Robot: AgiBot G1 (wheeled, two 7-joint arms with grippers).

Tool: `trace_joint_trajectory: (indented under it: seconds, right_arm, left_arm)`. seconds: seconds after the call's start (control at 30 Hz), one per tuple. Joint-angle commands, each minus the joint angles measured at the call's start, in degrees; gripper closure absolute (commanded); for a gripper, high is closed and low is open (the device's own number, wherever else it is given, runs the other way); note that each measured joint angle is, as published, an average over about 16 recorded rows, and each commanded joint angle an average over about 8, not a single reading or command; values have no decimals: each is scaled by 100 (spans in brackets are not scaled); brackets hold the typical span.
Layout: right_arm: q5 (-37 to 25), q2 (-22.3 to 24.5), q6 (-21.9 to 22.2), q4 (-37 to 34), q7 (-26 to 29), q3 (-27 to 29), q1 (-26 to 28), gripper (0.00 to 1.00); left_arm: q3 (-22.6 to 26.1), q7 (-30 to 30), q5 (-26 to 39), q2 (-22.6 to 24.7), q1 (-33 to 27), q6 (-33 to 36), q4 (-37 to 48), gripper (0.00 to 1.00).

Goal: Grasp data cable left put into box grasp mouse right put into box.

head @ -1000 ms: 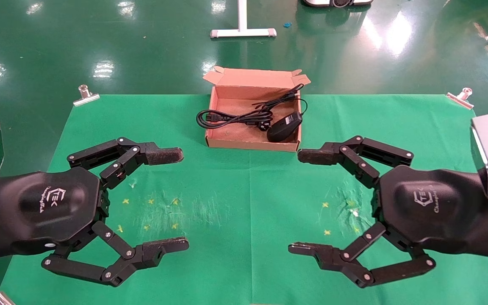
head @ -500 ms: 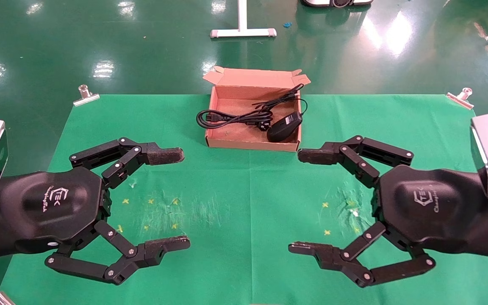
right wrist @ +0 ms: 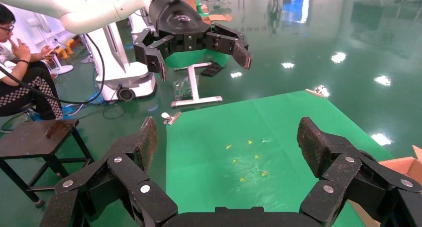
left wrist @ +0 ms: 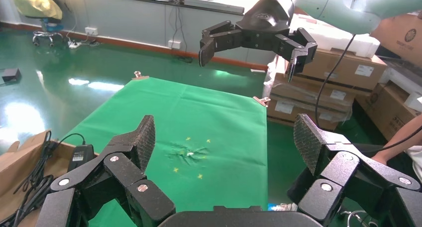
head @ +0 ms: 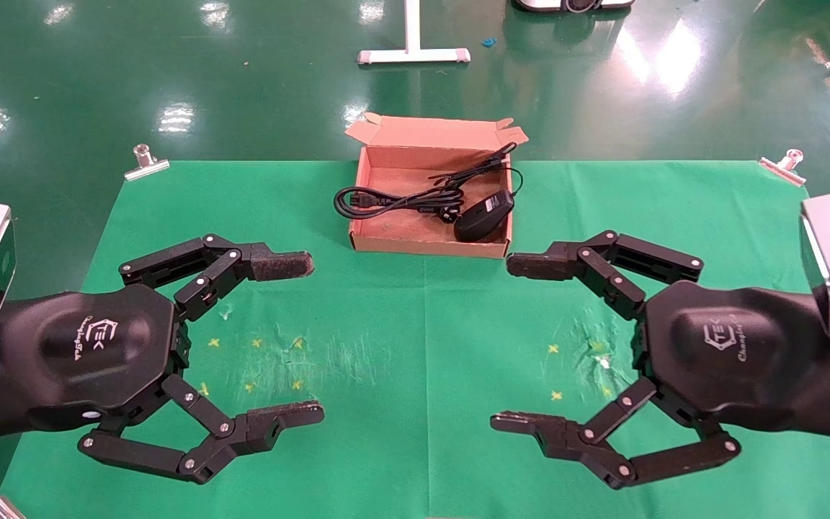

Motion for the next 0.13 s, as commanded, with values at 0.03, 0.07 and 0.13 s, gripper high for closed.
trace_joint_trajectory:
  seconds: [0.03,0.07,0.13]
  right_arm:
    - [0,0,0,0,0,0,0,0]
    - [0,0,0,0,0,0,0,0]
    - [0,0,0,0,0,0,0,0]
  left_arm:
    - [2,-1,2,1,-1,-1,0,0]
    - [2,-1,2,1,-1,-1,0,0]
    - [2,-1,3,2,-2,-2,0,0]
